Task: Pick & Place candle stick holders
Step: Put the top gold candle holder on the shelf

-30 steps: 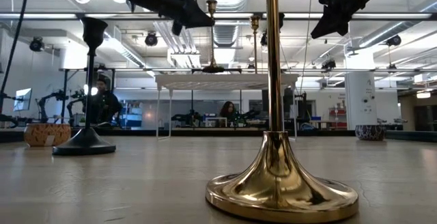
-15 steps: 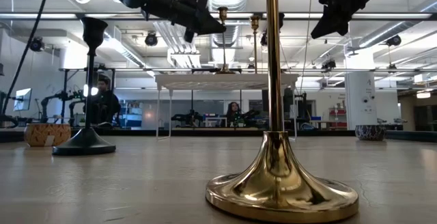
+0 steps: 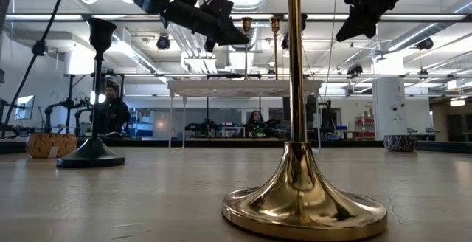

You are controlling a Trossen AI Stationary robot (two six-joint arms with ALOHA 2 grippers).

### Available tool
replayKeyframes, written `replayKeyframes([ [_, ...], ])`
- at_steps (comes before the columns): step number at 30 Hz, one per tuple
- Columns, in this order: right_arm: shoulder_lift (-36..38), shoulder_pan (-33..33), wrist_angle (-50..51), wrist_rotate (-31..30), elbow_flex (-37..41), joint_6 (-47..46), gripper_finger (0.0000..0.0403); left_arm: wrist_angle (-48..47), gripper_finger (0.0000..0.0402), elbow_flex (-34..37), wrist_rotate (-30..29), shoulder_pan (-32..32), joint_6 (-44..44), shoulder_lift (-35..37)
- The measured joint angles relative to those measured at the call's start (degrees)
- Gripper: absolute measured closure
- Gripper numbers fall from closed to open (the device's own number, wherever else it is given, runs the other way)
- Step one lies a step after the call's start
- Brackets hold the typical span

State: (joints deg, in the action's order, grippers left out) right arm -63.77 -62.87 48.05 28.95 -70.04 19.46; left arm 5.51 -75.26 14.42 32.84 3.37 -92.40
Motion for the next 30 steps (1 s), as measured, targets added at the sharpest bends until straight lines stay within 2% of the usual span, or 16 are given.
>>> replayKeyframes([
  [6, 0.0, 0.0, 0.0, 0.0, 0.0, 0.0, 0.0335, 1.0, 0.0388, -0.1, 0.1, 0.5, 0.1, -1.2],
  [19, 0.0, 0.0, 0.0, 0.0, 0.0, 0.0, 0.0316, 2.0, 0.0388, -0.1, 1.0, 0.5, 0.2, -1.4],
  [26, 0.0, 0.0, 0.0, 0.0, 0.0, 0.0, 0.0327, 1.5, 0.0387, -0.1, 1.0, 0.6, 0.2, -1.4],
  [30, 0.0, 0.0, 0.1, 0.0, 0.0, 0.0, 0.0334, 1.4, 0.0365, -0.1, 1.0, 0.8, 0.2, -1.3],
])
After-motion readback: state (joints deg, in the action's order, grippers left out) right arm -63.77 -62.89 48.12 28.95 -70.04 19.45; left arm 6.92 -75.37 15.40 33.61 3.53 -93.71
